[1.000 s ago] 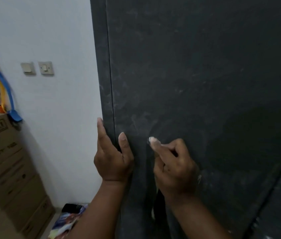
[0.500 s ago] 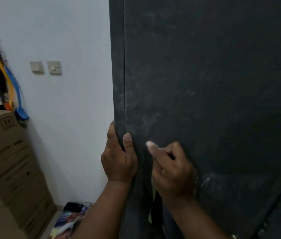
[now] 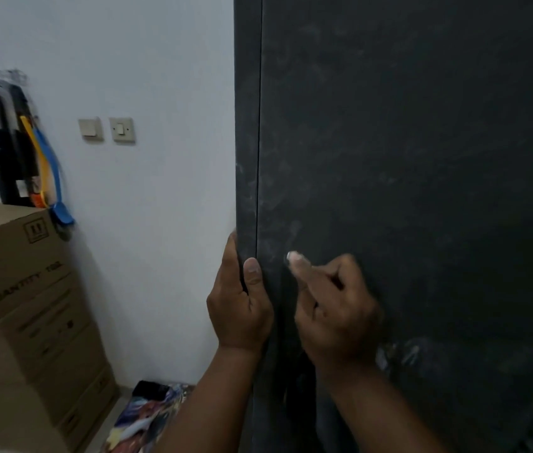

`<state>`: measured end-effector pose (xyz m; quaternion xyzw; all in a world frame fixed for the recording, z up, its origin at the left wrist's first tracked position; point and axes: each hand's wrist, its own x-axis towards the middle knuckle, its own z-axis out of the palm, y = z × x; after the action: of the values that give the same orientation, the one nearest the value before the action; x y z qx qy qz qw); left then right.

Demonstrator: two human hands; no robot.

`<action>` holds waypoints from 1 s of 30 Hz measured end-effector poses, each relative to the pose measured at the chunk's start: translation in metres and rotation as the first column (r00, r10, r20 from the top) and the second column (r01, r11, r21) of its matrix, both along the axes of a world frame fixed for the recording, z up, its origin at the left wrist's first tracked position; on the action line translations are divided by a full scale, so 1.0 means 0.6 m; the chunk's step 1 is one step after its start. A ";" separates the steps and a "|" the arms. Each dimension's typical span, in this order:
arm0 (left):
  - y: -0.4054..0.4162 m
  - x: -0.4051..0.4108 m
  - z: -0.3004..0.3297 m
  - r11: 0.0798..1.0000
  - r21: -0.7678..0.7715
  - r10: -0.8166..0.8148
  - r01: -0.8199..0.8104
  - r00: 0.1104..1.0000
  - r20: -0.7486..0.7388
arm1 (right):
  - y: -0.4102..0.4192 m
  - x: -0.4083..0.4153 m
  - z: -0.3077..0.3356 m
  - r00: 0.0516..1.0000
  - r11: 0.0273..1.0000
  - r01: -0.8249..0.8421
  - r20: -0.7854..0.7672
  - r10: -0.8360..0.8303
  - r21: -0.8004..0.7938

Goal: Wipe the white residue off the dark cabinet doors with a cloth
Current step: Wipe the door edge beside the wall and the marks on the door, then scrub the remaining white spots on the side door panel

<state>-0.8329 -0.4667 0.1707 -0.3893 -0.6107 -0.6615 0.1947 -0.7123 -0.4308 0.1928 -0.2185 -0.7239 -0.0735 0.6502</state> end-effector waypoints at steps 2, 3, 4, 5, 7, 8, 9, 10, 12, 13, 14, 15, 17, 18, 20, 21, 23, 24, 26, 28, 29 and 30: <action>0.001 -0.002 -0.003 1.000 0.009 -0.003 0.003 1.000 0.003 | -0.005 0.007 -0.019 0.999 0.999 -0.010 0.032 0.011 -0.038; 0.000 -0.003 -0.005 1.000 0.014 -0.008 0.008 1.000 0.003 | -0.005 0.011 -0.020 1.000 0.999 -0.003 0.028 0.004 -0.043; 0.000 -0.004 -0.006 1.000 0.019 -0.013 0.013 1.000 0.002 | -0.003 0.014 -0.015 1.000 0.999 0.010 0.015 -0.010 -0.041; -0.001 -0.005 -0.006 1.000 0.022 -0.018 0.018 1.000 0.001 | 0.000 0.017 -0.003 1.000 0.999 0.026 -0.010 -0.027 -0.038; 0.000 -0.008 -0.007 0.999 0.032 -0.023 0.023 1.000 -0.005 | 0.007 0.015 0.036 0.995 0.998 0.055 -0.083 -0.058 -0.035; 0.001 -0.010 -0.008 0.999 0.038 -0.020 0.020 1.000 -0.007 | 0.009 0.009 0.061 0.992 0.998 0.055 -0.111 -0.057 -0.020; 0.002 -0.010 -0.008 0.999 0.041 -0.017 0.018 1.000 -0.008 | 0.010 0.001 0.085 0.990 0.999 0.048 -0.129 -0.049 -0.007; 0.003 -0.010 -0.009 0.999 0.041 -0.017 0.017 1.000 -0.006 | 0.009 -0.008 0.107 0.989 0.999 0.039 -0.143 -0.038 0.003; 0.004 -0.010 -0.012 0.999 0.036 -0.022 0.022 1.000 -0.001 | 0.002 -0.023 0.129 0.989 0.999 0.030 -0.146 -0.028 0.015; 0.004 -0.011 -0.013 0.999 0.030 -0.030 0.030 1.000 0.004 | -0.003 -0.028 0.127 0.991 0.999 0.031 -0.127 -0.028 0.026; 0.002 -0.012 -0.012 0.999 0.023 -0.042 0.042 0.999 0.010 | -0.009 -0.031 0.116 0.995 0.999 0.027 -0.095 -0.023 0.040; 0.000 -0.013 -0.011 0.998 0.015 -0.056 0.056 0.998 0.017 | -0.015 -0.032 0.097 0.999 0.999 0.015 -0.053 -0.012 0.049; -0.008 -0.015 -0.008 0.996 -0.008 -0.090 0.091 0.995 0.034 | -0.025 -0.026 0.049 0.998 0.999 -0.022 0.053 0.021 0.025; -0.014 -0.017 -0.005 0.992 -0.019 -0.123 0.125 0.990 0.063 | -0.030 -0.021 0.024 0.994 0.999 -0.036 0.100 0.036 -0.005; -0.031 -0.019 0.000 0.980 -0.019 -0.193 0.198 0.969 0.152 | -0.034 -0.013 -0.024 0.989 0.991 -0.067 0.120 0.081 -0.117; -0.043 -0.017 0.001 0.984 -0.005 -0.175 0.178 0.969 0.174 | -0.036 -0.007 -0.043 0.990 0.976 -0.098 0.082 0.116 -0.196; -0.070 -0.007 -0.002 0.997 0.048 -0.060 0.052 0.981 0.185 | -0.037 0.006 -0.064 0.980 0.914 -0.201 -0.082 0.184 -0.353; -0.084 0.002 -0.005 0.997 0.072 -0.042 0.027 0.976 0.213 | -0.038 0.013 -0.069 0.963 0.878 -0.261 -0.169 0.209 -0.402; -0.111 0.025 -0.010 0.991 0.080 -0.127 0.109 0.949 0.290 | -0.047 0.025 -0.064 0.927 0.819 -0.355 -0.283 0.245 -0.451; -0.131 0.050 -0.010 0.959 0.062 -0.279 0.276 0.887 0.368 | -0.058 0.031 -0.053 0.890 0.758 -0.439 -0.351 0.292 -0.482; -0.138 0.062 -0.009 0.936 0.061 -0.343 0.348 0.853 0.395 | -0.065 0.032 -0.047 0.872 0.729 -0.477 -0.368 0.322 -0.491; -0.144 0.073 -0.006 0.912 0.063 -0.395 0.405 0.825 0.405 | -0.073 0.032 -0.042 0.855 0.703 -0.512 -0.376 0.358 -0.493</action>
<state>-0.7891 -0.5530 0.1671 -0.3637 -0.5509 -0.7463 -0.0853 -0.6933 -0.4745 0.1678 -0.2339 -0.6533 0.3344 0.6377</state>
